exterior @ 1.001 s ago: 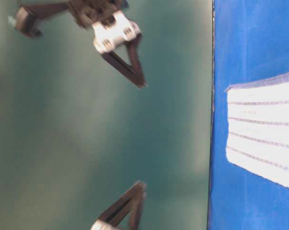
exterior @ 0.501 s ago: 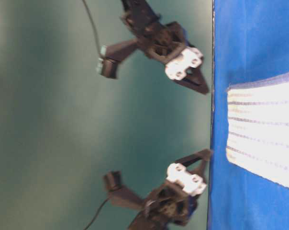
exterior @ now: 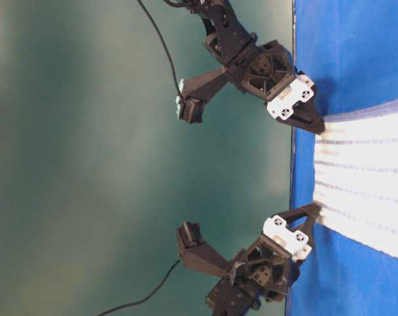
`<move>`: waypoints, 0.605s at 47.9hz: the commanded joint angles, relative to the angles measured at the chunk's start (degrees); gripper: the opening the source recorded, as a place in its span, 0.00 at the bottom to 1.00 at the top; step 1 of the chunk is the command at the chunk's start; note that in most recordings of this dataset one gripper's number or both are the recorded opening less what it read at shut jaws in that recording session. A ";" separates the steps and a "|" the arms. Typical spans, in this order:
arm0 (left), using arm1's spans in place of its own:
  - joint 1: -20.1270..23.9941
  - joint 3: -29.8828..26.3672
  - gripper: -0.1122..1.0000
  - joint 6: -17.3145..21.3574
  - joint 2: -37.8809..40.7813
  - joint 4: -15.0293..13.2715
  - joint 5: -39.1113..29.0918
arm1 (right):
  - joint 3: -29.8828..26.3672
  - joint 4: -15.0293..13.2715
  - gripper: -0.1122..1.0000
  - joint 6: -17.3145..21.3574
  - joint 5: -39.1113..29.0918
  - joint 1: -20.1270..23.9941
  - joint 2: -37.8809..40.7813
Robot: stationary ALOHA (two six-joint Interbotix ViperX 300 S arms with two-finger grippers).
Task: Fold the blue towel.
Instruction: 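Move both grippers to the strip's top end and grasp its corners, then fold the top end down over the bottom half with both grippers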
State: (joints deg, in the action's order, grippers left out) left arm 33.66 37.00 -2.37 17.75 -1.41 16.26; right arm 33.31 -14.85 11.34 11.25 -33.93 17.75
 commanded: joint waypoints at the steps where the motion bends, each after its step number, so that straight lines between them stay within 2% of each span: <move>1: -0.88 -1.05 0.57 0.00 -0.26 0.00 0.70 | -0.97 0.18 0.62 0.00 0.18 0.62 -0.97; 5: -2.20 -1.41 0.42 0.18 0.53 0.00 1.14 | -0.97 0.18 0.48 0.00 0.18 1.32 -0.88; 10: -3.78 -1.76 0.24 0.44 1.32 -0.09 1.23 | -0.97 0.18 0.22 0.00 0.18 2.02 -0.79; 12: -3.96 -1.76 0.18 0.44 1.41 -0.09 1.23 | -0.97 0.18 0.14 0.00 0.18 2.20 -0.88; 15: -3.87 -1.32 0.15 0.53 1.32 -0.09 1.14 | -0.88 0.18 0.14 0.00 0.09 2.20 -0.88; 29: -2.37 -0.97 0.14 0.97 -0.18 0.00 0.97 | -1.23 0.18 0.14 0.09 -0.97 2.20 -1.76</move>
State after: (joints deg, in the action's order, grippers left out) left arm 30.85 36.30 -1.67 19.42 -1.41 17.58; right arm 33.13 -14.77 11.34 10.46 -31.99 17.75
